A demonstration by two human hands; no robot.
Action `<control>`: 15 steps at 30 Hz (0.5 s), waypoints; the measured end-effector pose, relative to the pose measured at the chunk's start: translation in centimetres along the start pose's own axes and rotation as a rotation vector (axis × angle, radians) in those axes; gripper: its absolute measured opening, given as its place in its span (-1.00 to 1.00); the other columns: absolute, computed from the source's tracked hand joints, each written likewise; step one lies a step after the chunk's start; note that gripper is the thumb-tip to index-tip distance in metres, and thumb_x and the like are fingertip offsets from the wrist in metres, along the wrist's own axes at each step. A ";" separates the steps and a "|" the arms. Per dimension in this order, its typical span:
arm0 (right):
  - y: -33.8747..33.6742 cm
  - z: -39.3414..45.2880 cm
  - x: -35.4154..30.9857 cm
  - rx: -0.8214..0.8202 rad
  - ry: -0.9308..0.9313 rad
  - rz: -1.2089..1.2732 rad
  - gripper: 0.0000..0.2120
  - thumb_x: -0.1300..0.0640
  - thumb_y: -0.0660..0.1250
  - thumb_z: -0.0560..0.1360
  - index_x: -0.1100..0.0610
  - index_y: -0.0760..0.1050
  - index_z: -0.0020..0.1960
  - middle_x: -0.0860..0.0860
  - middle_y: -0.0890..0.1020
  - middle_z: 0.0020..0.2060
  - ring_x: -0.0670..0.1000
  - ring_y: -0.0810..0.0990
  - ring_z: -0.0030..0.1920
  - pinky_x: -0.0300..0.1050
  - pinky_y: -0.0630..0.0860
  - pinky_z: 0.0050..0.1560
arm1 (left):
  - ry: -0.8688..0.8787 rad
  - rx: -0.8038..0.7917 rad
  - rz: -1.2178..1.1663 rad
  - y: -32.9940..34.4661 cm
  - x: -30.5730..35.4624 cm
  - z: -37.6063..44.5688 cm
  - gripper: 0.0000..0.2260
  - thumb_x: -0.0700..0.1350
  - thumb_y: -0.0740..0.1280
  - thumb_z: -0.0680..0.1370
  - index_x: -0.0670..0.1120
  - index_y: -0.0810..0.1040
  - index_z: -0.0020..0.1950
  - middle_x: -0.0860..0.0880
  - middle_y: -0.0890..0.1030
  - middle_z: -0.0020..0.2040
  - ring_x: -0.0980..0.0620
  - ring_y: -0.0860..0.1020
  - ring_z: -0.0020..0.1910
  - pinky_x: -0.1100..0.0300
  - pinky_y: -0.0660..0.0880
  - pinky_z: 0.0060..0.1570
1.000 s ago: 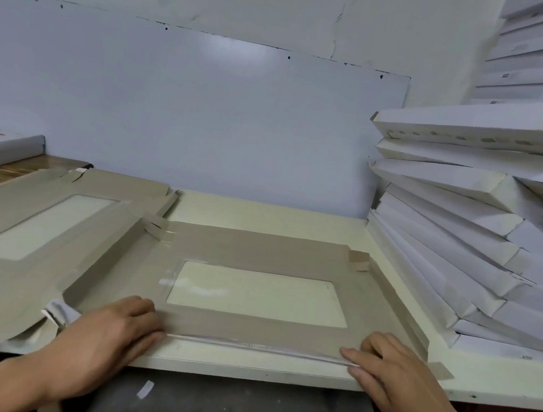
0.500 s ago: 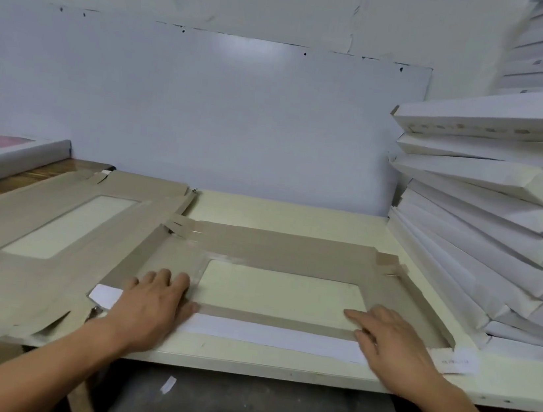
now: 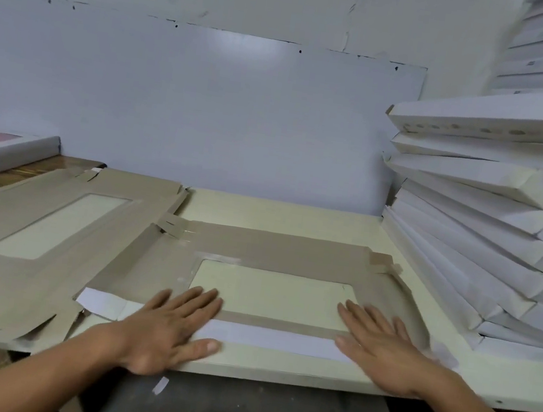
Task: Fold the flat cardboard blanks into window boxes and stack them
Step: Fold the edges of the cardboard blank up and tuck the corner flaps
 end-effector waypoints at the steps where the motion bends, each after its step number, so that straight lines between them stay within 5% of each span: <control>1: -0.4 -0.8 1.0 -0.004 -0.030 0.020 -0.35 -0.48 -0.23 0.48 -0.36 -0.42 0.47 -0.26 -0.29 0.54 -0.18 -0.37 0.52 -0.01 -0.31 0.53 | -0.007 -0.006 0.017 -0.1 -0.6 -0.4 -0.25 0.52 -0.28 0.43 0.23 -0.38 0.52 0.28 -0.39 0.51 0.24 -0.45 0.46 0.04 -0.37 0.48; 5: -2.1 -3.7 1.6 0.023 -0.188 -0.190 -0.33 -0.54 -0.15 0.47 -0.42 -0.29 0.50 -0.24 -0.16 0.57 -0.11 -0.16 0.56 -0.09 -0.04 0.52 | -0.010 -0.007 0.055 -0.5 -1.0 -1.2 -0.24 0.52 -0.27 0.43 0.22 -0.40 0.52 0.24 -0.41 0.52 0.17 -0.47 0.46 -0.04 -0.41 0.47; 9: -3.1 -5.3 -1.2 0.069 -0.292 -0.520 -0.21 -0.46 0.01 0.48 -0.04 0.08 0.56 -0.02 0.29 0.37 0.07 0.31 0.30 -0.01 0.33 0.27 | -0.049 0.011 0.051 -0.5 0.1 -1.5 -0.23 0.50 -0.22 0.46 0.18 -0.41 0.52 0.18 -0.43 0.51 0.09 -0.49 0.47 -0.11 -0.39 0.48; 12: -2.9 -5.4 -3.6 0.090 -0.250 -0.681 -0.39 0.03 0.28 0.52 0.24 0.26 0.50 0.10 0.45 0.21 0.11 0.51 0.07 -0.02 0.48 -0.07 | -0.042 0.082 0.076 -0.4 1.5 -1.2 -0.22 0.50 -0.22 0.46 0.14 -0.42 0.53 0.16 -0.44 0.52 0.09 -0.48 0.47 -0.11 -0.40 0.48; 15: -3.0 -5.2 -5.4 -0.097 -0.192 -0.630 -0.60 0.32 0.04 0.58 0.33 0.25 0.41 0.21 0.36 0.18 0.21 0.42 -0.17 0.07 0.27 -0.36 | -0.030 0.166 0.074 -0.8 3.6 -1.5 -0.19 0.52 -0.25 0.43 0.13 -0.44 0.51 0.15 -0.46 0.51 0.09 -0.47 0.48 -0.07 -0.42 0.47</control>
Point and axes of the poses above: each hand's wrist, its own z-axis towards the middle knuckle, its own y-axis out of the palm, x = y × z, the point moved 1 cm from there along z, towards the middle knuckle
